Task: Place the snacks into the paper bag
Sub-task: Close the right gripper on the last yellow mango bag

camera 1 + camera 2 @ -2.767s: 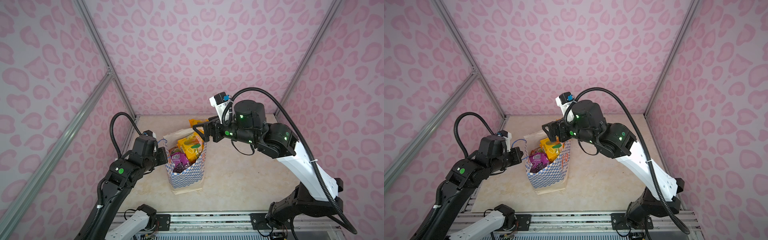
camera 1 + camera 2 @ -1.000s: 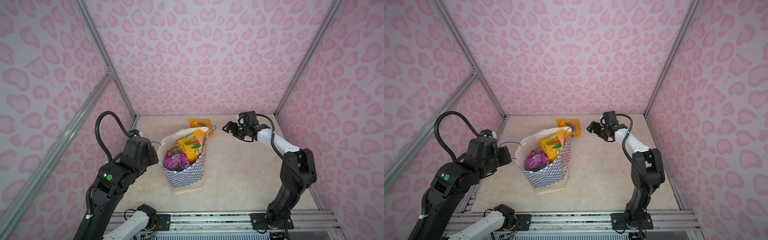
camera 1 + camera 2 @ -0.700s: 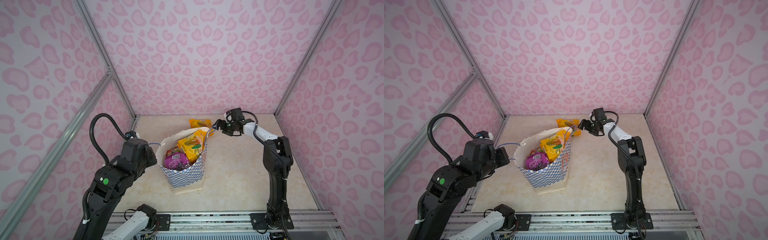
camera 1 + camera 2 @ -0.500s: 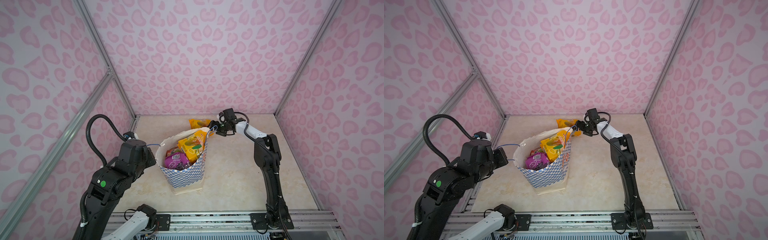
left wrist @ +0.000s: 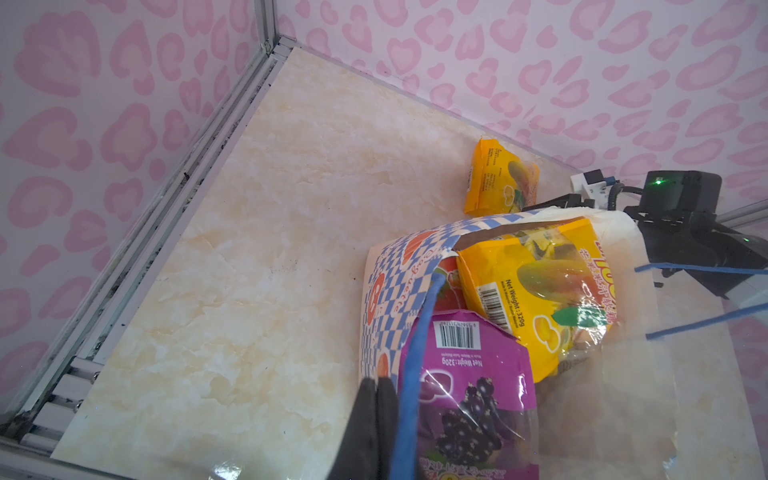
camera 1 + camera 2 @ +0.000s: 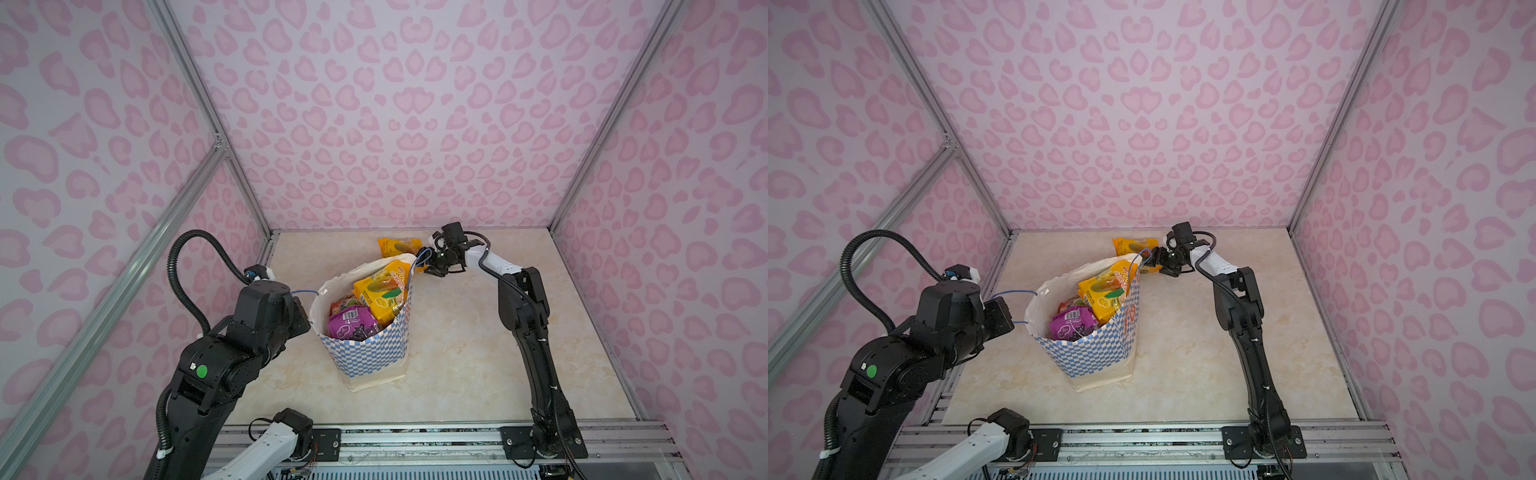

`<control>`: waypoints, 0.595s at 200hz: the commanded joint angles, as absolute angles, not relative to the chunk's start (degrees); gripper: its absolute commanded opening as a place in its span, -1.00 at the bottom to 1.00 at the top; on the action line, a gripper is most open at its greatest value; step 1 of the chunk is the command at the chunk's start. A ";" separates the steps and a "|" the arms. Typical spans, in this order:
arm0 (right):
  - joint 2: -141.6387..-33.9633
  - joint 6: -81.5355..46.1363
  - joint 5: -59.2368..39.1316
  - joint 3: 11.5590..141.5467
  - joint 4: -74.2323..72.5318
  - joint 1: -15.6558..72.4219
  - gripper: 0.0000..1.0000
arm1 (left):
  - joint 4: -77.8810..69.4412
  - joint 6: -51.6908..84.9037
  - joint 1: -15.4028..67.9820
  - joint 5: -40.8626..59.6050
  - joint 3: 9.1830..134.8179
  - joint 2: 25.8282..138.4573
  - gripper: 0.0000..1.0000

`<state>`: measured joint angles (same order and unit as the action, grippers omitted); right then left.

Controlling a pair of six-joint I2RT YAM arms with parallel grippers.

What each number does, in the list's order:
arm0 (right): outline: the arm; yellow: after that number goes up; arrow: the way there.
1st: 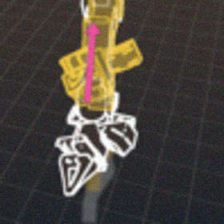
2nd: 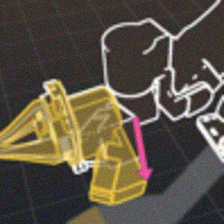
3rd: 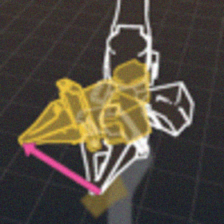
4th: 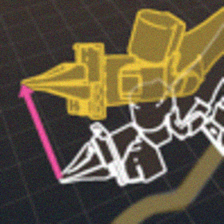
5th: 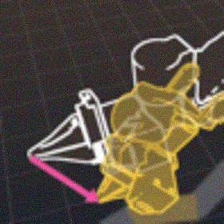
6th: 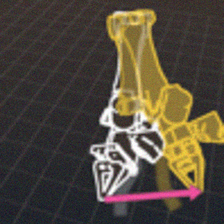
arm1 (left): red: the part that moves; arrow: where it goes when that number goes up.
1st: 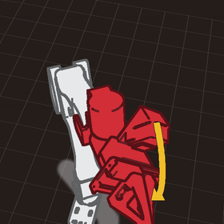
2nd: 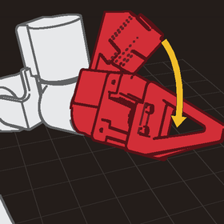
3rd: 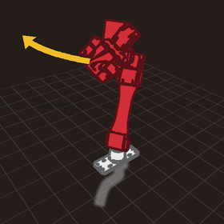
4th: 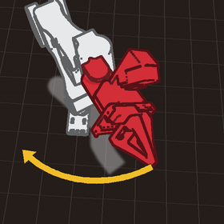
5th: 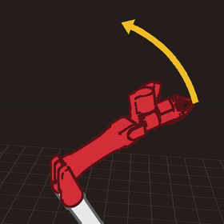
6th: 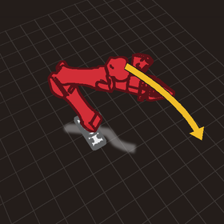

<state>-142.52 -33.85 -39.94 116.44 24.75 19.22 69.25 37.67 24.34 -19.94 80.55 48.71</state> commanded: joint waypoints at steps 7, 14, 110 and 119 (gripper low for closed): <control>-144.17 -36.14 -43.26 115.92 22.79 19.36 0.15 | 69.21 38.23 24.26 -20.33 80.86 48.48 -0.91; -144.10 -36.38 -43.53 115.67 22.23 19.42 0.05 | 69.07 38.23 24.26 -20.22 80.77 48.51 -0.91; -126.30 -41.15 -45.62 94.21 5.22 16.67 -1.00 | 66.46 37.53 24.26 -17.69 78.44 48.57 -0.91; -124.17 -41.15 -45.78 92.07 4.25 16.33 -1.00 | 66.16 37.53 24.26 -17.50 78.29 48.68 -0.91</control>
